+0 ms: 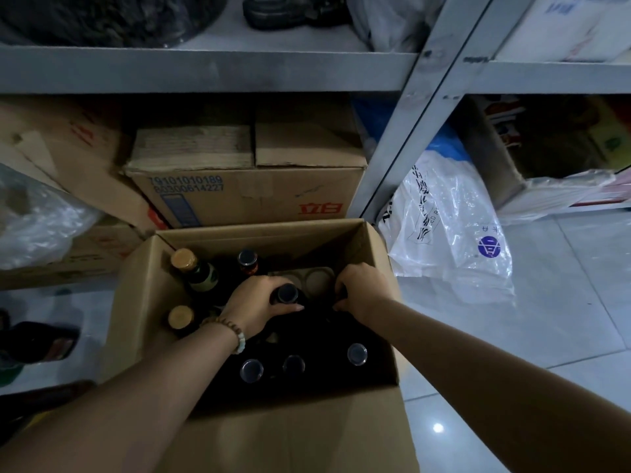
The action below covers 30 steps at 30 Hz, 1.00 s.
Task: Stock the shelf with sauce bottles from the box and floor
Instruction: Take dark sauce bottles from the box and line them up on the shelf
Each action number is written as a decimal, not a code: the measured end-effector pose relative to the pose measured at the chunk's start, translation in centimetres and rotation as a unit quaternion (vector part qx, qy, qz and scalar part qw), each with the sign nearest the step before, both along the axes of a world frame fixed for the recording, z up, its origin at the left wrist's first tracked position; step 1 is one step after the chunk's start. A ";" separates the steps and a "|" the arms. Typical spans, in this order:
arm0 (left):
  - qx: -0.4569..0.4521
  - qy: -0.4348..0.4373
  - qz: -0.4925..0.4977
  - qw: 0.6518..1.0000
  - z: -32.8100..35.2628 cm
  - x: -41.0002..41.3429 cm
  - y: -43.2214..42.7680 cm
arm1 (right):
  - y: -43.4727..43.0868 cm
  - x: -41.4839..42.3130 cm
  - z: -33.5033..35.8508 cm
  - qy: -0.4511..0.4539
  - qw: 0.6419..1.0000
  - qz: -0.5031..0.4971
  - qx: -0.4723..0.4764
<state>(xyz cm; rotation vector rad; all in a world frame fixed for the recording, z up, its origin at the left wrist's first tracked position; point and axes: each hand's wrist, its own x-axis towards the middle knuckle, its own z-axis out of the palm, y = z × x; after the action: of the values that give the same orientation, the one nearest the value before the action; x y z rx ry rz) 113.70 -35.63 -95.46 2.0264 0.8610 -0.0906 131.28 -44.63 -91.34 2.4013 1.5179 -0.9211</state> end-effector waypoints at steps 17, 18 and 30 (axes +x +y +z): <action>0.039 -0.160 0.030 0.986 40.4 -2.4 2.5 | -1.2 2.1 41.6 0.011 0.982 0.039 0.185; 0.033 -0.181 0.036 0.982 44.1 -2.6 2.8 | -1.1 2.1 45.8 0.017 0.979 0.041 0.201; 0.226 -0.388 0.077 0.890 86.7 -6.5 4.9 | 0.0 -2.0 88.7 0.141 0.839 0.106 0.515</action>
<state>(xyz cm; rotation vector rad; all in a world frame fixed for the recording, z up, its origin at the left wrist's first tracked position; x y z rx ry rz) 107.16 -30.73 -8.78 2.1178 0.5343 1.0302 129.29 -44.65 -2.69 2.6271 2.8991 -0.4327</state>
